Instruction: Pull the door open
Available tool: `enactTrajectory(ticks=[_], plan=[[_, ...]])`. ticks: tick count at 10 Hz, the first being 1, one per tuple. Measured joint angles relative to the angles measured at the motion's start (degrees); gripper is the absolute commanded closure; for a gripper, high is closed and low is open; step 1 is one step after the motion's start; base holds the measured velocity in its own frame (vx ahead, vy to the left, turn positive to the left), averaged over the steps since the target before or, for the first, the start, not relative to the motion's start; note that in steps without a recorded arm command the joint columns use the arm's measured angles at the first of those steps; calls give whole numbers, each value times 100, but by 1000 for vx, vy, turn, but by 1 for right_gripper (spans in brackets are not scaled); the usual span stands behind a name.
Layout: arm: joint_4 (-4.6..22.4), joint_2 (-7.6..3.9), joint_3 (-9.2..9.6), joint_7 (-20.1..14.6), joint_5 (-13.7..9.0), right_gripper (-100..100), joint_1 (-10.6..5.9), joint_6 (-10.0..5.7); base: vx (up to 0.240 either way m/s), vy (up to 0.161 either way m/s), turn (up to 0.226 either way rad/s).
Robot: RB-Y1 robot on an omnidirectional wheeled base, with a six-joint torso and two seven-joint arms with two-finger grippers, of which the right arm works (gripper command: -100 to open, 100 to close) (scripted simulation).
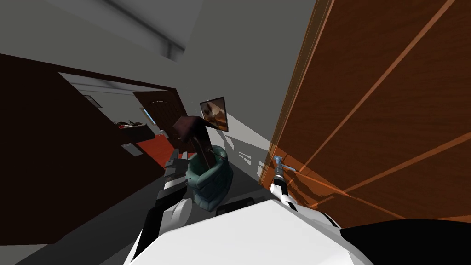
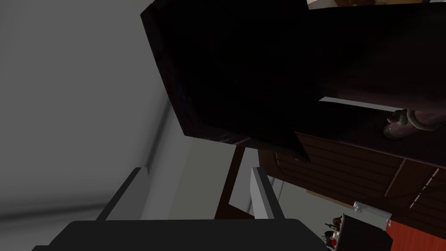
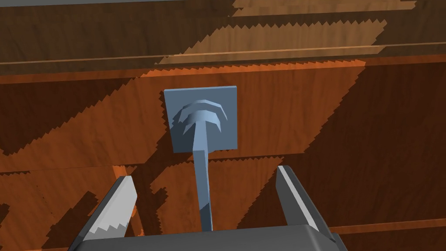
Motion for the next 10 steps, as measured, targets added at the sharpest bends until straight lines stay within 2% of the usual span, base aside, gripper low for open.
enactTrajectory(ticks=[2,3,4,9,10], plan=[[45,-106,-171,-167,78,-100,54,-10,74,-143,41],[171,-180,-196,-233,96,-100,8,-36,27,-47,1],[190,-191,-198,-249,98,100,1,-46,0,0,0],[181,-181,-202,-232,92,100,21,-25,-6,9,-4],[181,-180,-201,-232,93,100,21,-26,-95,89,15]])
